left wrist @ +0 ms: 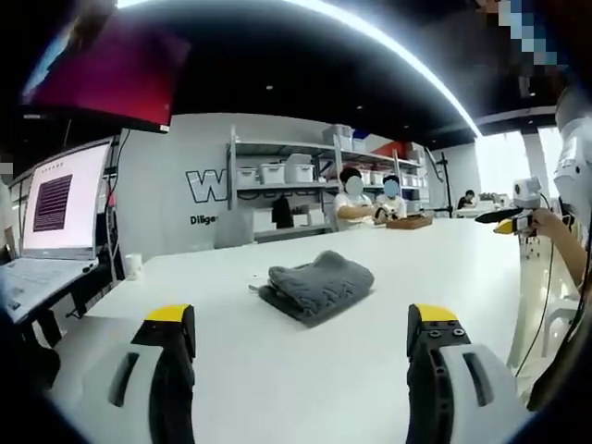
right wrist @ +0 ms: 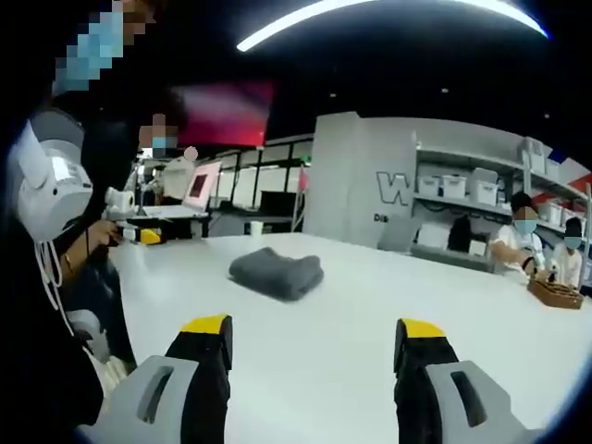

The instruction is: Open the folded towel by lifting each exposed corner and separating the folded layers until the towel lies flat within the target outline without major curled edges

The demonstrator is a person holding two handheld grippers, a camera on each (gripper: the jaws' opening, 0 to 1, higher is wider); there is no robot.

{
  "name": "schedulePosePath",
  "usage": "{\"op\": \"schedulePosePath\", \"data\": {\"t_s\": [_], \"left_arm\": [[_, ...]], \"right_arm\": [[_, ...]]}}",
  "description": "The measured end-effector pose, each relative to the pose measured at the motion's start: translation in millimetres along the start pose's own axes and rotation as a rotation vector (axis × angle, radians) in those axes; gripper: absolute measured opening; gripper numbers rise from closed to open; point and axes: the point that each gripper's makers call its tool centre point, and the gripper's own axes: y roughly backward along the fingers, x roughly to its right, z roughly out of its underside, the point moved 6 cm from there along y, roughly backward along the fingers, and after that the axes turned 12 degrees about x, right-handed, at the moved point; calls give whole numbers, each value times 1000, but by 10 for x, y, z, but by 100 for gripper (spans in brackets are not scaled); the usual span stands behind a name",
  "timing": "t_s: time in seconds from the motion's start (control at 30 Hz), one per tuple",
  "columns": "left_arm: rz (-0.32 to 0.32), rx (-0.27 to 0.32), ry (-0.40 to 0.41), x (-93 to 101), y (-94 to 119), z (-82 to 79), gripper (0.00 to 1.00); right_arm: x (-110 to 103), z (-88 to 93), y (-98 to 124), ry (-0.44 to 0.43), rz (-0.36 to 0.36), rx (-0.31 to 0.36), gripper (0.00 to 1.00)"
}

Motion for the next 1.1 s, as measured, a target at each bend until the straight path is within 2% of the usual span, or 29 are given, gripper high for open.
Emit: {"op": "schedulePosePath", "data": {"t_s": [1.1], "left_arm": [[5, -35, 8, 14, -69, 78, 92]], "right_arm": [[44, 56, -30, -18, 3, -7, 66]]}}
